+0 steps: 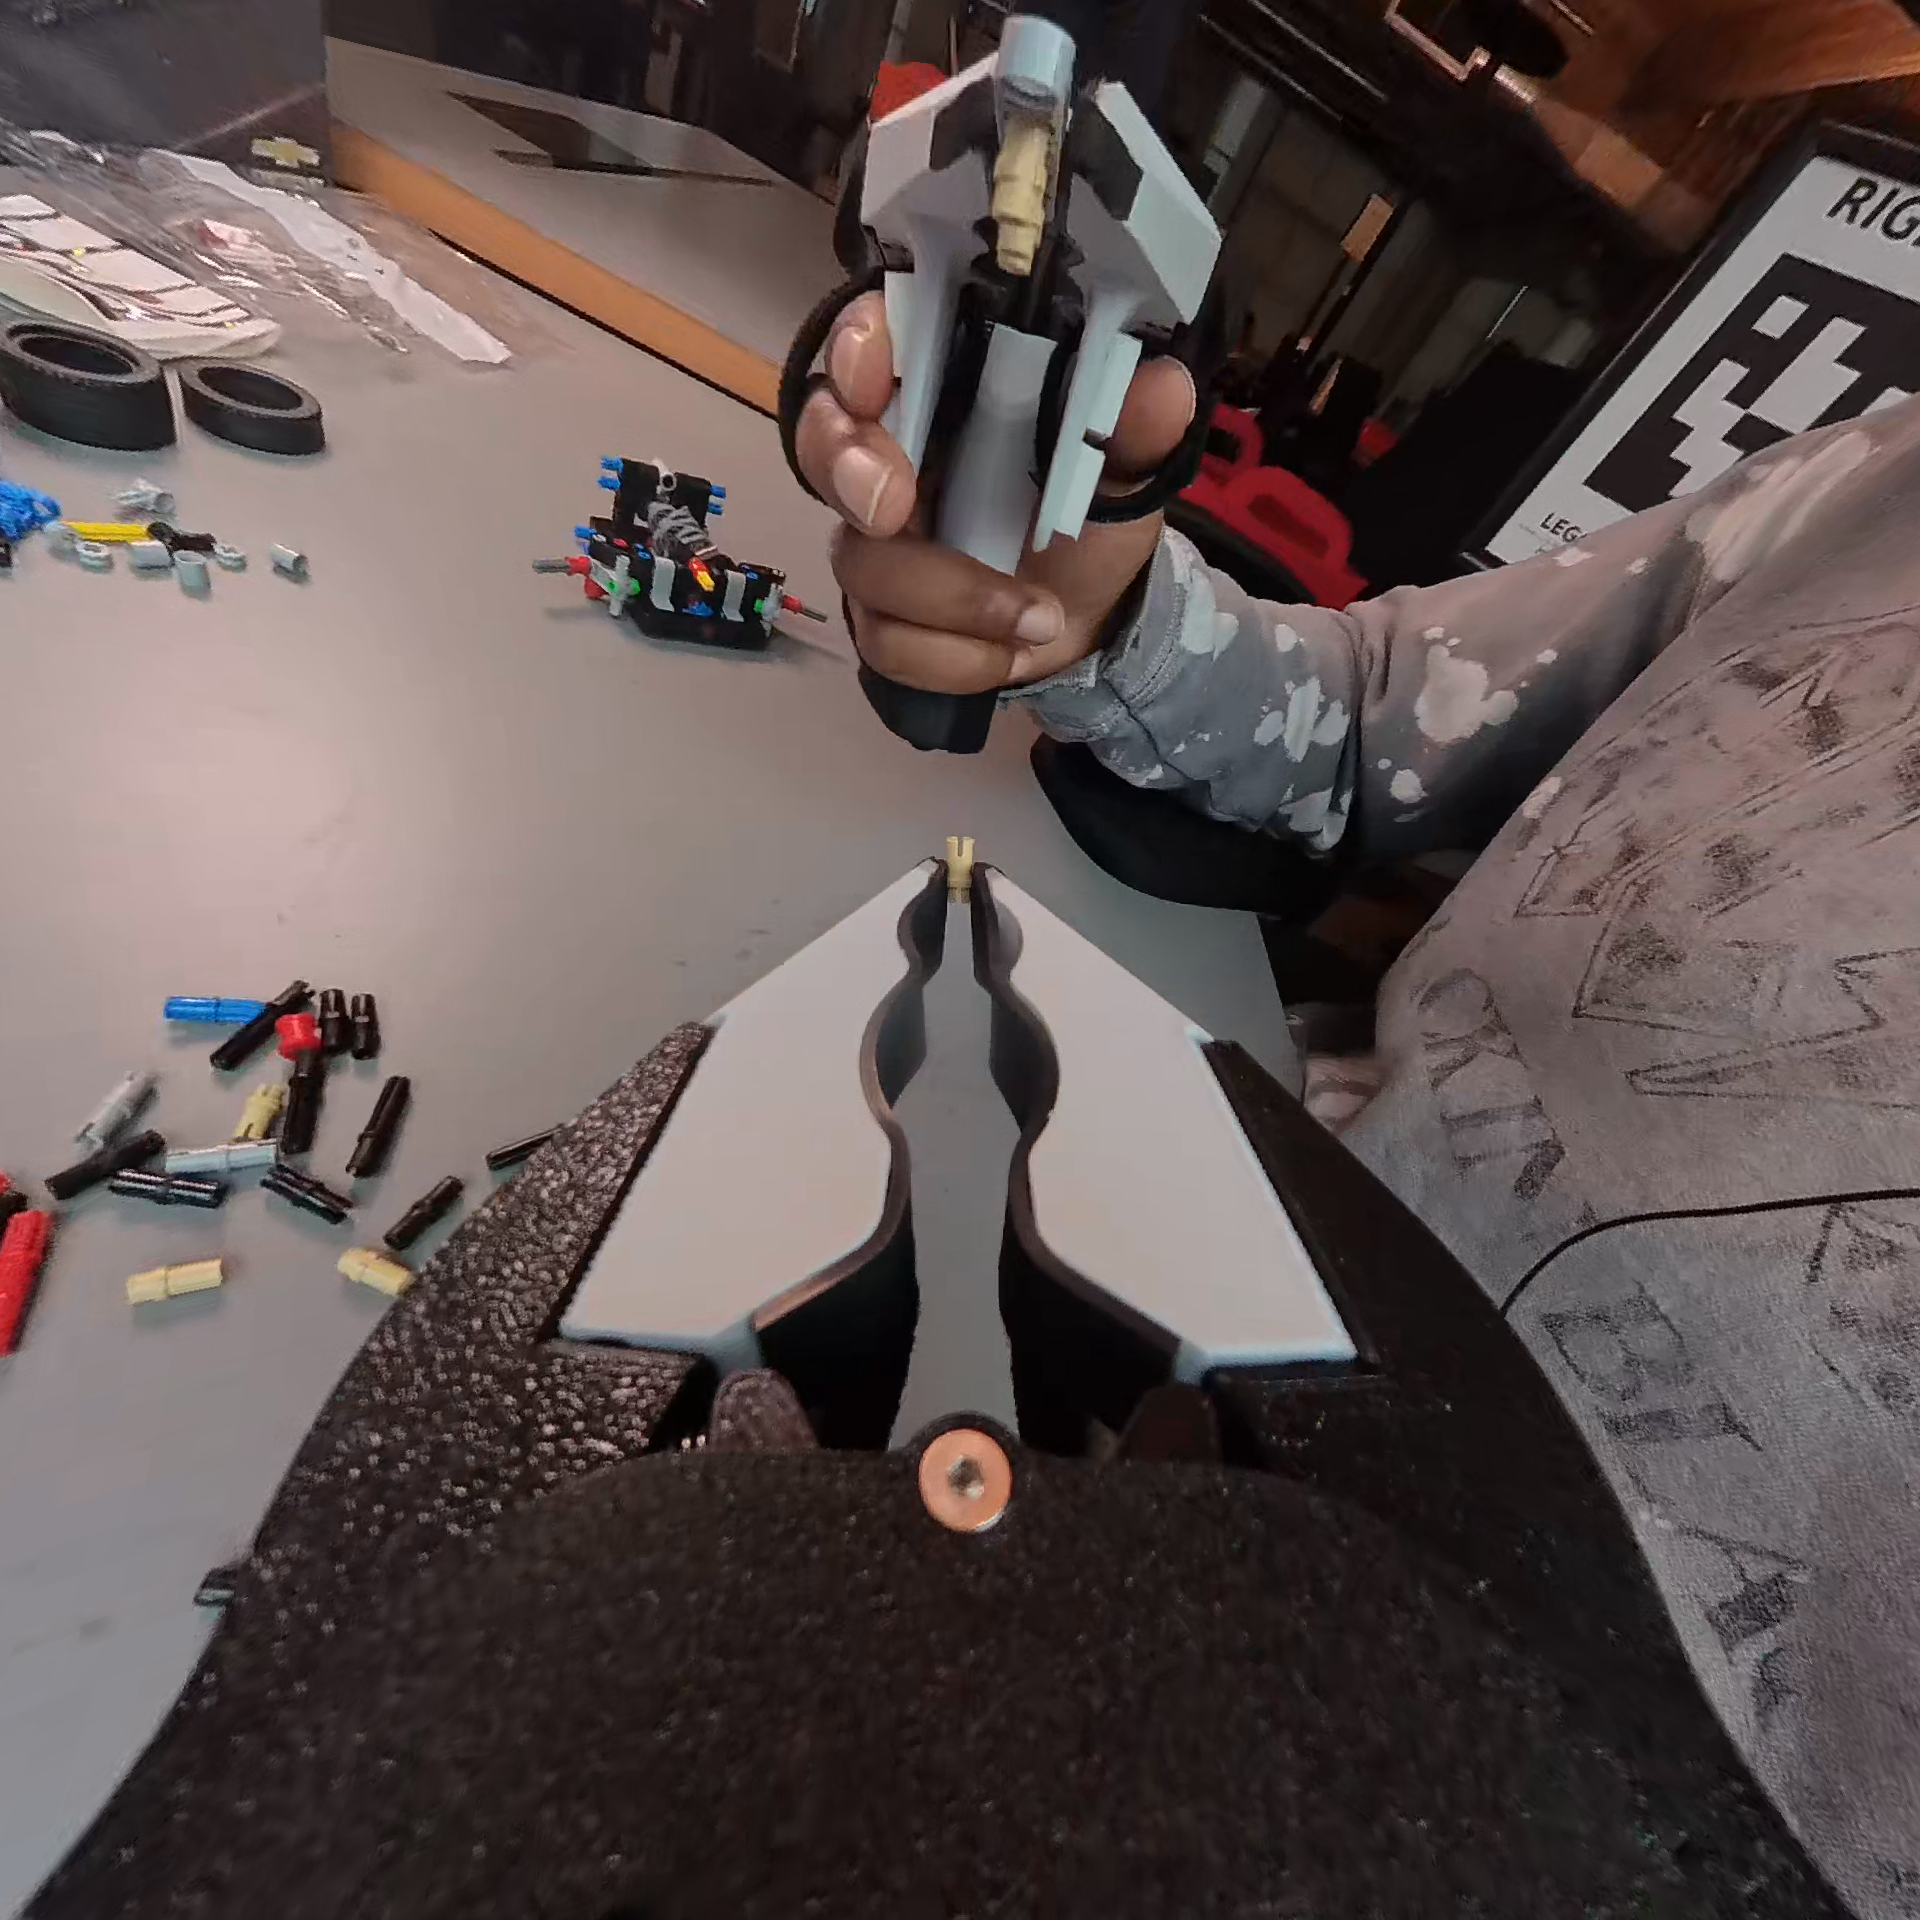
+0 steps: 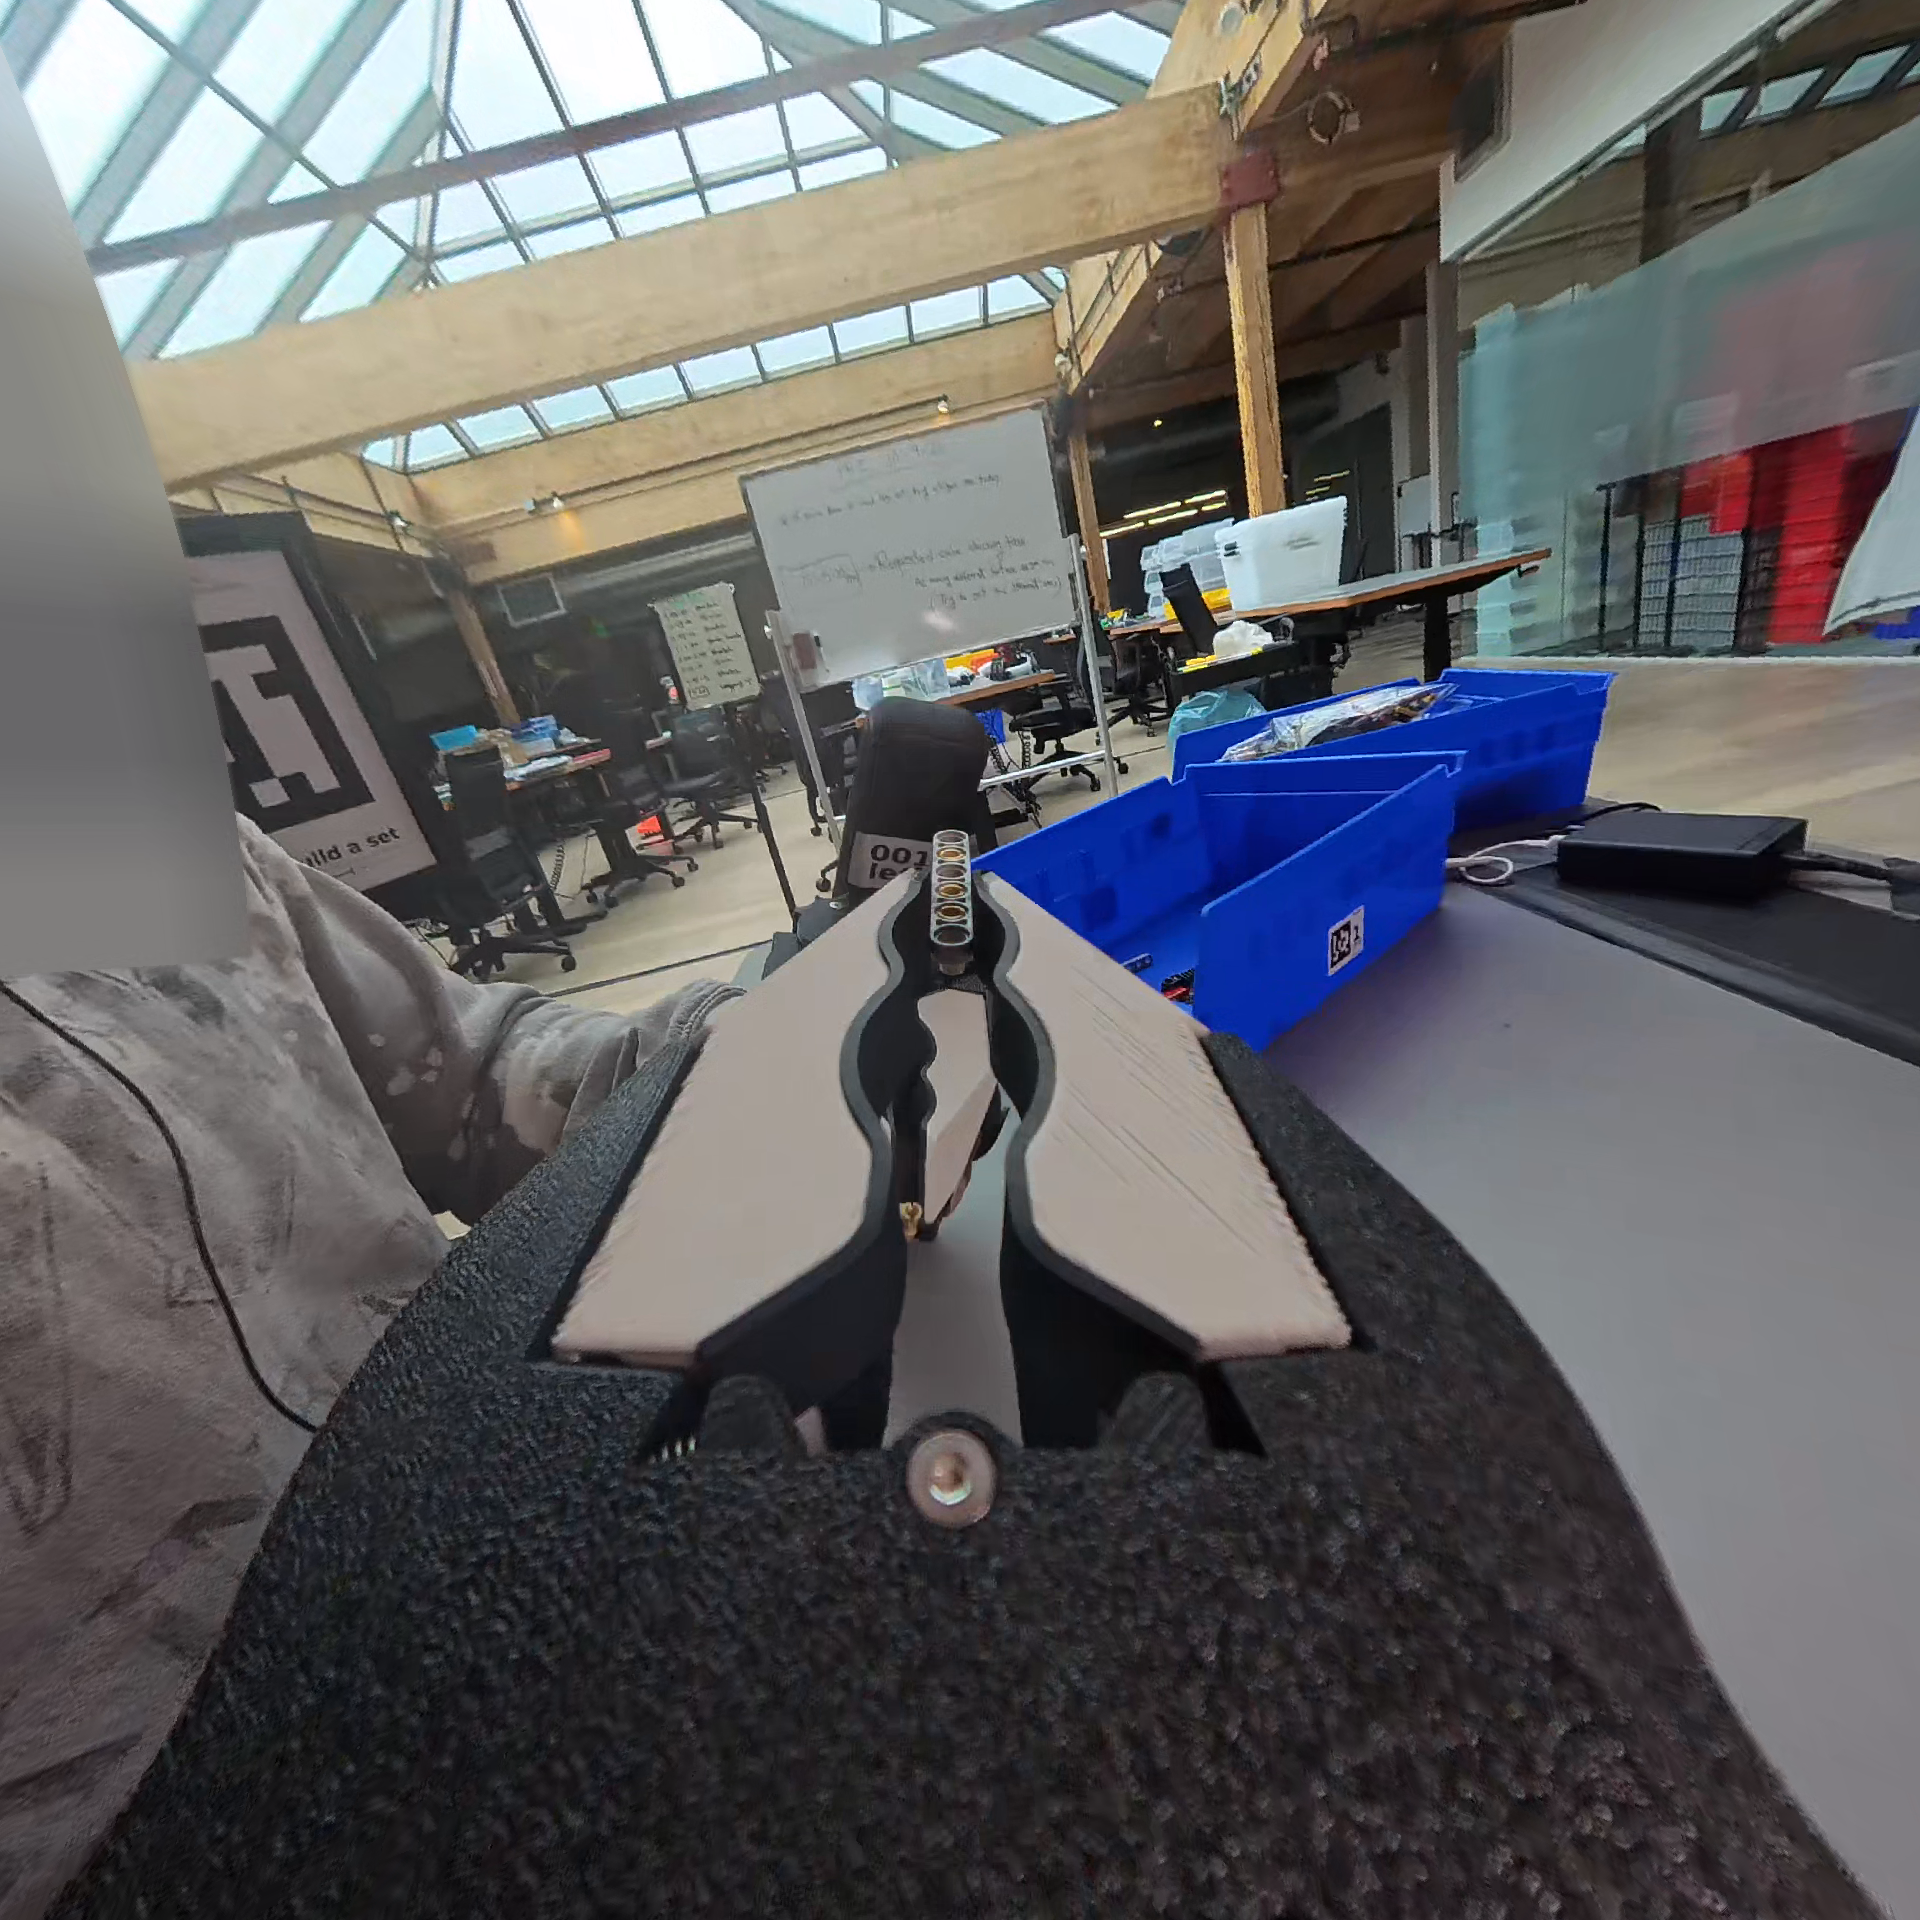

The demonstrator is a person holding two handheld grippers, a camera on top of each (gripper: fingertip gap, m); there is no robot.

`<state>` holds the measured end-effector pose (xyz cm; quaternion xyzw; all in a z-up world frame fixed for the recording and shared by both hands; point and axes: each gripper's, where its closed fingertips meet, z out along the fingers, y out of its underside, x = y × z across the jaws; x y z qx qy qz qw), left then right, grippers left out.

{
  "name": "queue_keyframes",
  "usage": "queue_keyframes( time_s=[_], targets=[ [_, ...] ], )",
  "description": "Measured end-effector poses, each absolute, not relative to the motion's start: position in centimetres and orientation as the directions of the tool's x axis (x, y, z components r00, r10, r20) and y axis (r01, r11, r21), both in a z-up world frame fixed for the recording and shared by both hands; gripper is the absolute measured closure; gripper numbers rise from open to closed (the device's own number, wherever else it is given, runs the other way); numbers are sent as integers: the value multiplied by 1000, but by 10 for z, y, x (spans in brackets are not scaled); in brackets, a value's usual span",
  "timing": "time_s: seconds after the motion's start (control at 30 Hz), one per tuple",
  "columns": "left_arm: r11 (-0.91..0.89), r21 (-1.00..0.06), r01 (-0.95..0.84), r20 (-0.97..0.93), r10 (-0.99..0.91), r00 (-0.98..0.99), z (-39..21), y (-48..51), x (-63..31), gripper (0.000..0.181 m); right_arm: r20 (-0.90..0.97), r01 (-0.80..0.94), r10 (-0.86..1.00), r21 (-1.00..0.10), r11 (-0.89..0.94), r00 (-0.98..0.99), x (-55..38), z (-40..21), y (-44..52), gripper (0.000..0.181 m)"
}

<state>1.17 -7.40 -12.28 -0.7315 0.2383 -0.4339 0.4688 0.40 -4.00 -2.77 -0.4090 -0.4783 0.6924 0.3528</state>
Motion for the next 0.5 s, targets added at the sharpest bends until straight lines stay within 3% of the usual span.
queue_keyframes(
  time_s=[0.33, 0.5],
  targets=[
    [-425, -905, -26, 297, -673, 678, -146, -56, -11, 177, -261, 12, 894, -961, -276, -365, -2, -59, -26, 175],
    [-498, -840, -213, 80, -502, 861, -185, -39, -58, 177, -205, 51, 929, -979, -199, -308, -1, -65, -17, 175]
  ],
)
